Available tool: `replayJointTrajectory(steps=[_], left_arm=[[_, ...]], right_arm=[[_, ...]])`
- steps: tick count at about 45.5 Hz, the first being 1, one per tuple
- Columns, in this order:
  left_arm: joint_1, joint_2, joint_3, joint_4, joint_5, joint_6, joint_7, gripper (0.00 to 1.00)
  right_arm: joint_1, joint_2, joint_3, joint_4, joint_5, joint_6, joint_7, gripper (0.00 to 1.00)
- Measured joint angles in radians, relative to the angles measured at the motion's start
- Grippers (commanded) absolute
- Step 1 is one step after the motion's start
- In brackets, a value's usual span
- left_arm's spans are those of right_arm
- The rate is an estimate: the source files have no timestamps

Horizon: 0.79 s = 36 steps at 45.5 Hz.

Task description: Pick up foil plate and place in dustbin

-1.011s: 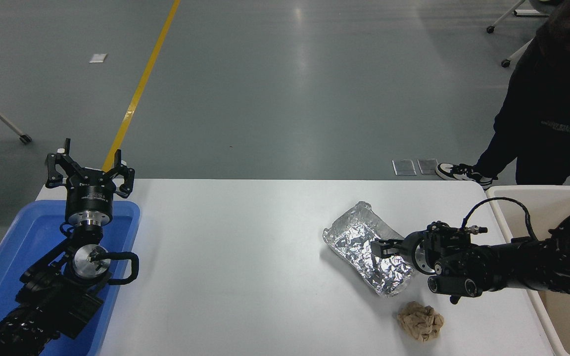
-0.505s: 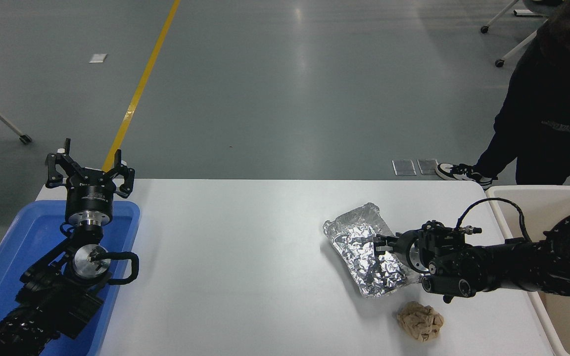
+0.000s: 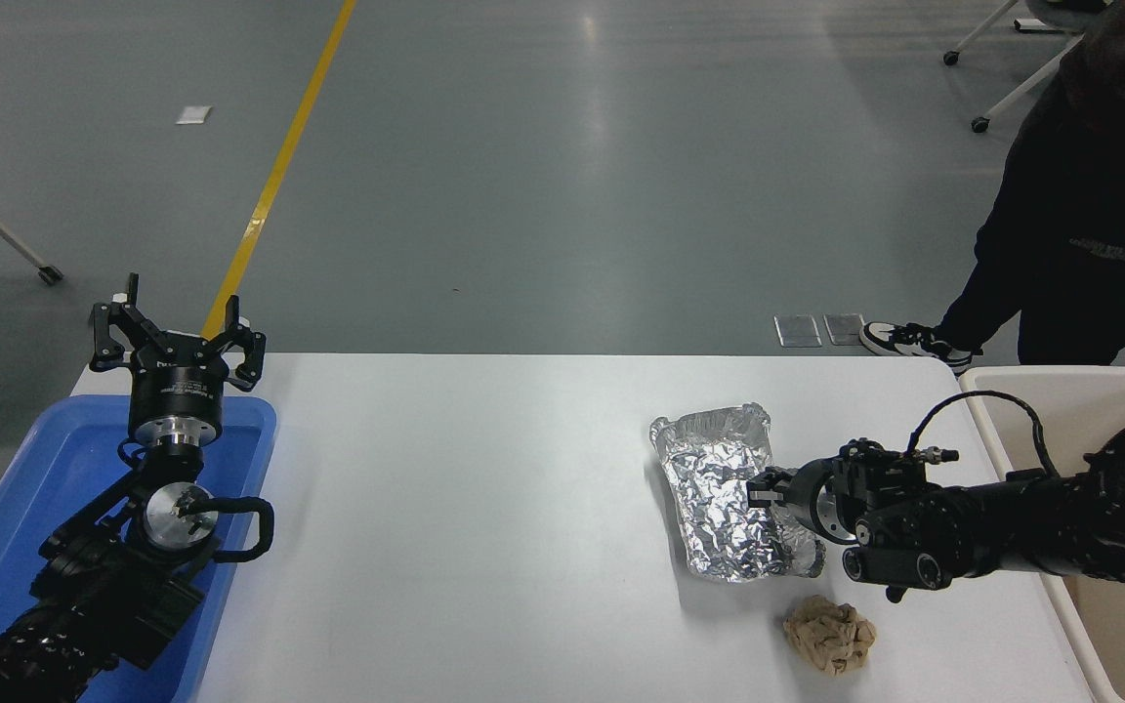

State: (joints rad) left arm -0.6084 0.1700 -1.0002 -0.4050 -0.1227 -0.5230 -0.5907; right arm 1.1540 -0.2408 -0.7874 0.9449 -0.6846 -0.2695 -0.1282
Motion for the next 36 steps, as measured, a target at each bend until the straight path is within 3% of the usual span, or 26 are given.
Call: replayJointTrajectory(steps=[10,23,36], left_arm=[[0.000,0.000,0.000,0.000,0.000,-0.001,0.000,0.99],[0.000,0.000,0.000,0.000,0.000,-0.002,0.000,0.99],[0.001,0.001,0.000,0.000,0.000,-0.002,0.000,0.99]], right_arm=[[0.218,-0.152,-0.124,0.220,0.020,0.000,0.000,0.00],[0.738,-0.306,-0.416,0.565,0.051,0.052,0.006,0.00],[1.215,-0.343,-0.555,0.710,0.106,0.319,0.015,0.00]])
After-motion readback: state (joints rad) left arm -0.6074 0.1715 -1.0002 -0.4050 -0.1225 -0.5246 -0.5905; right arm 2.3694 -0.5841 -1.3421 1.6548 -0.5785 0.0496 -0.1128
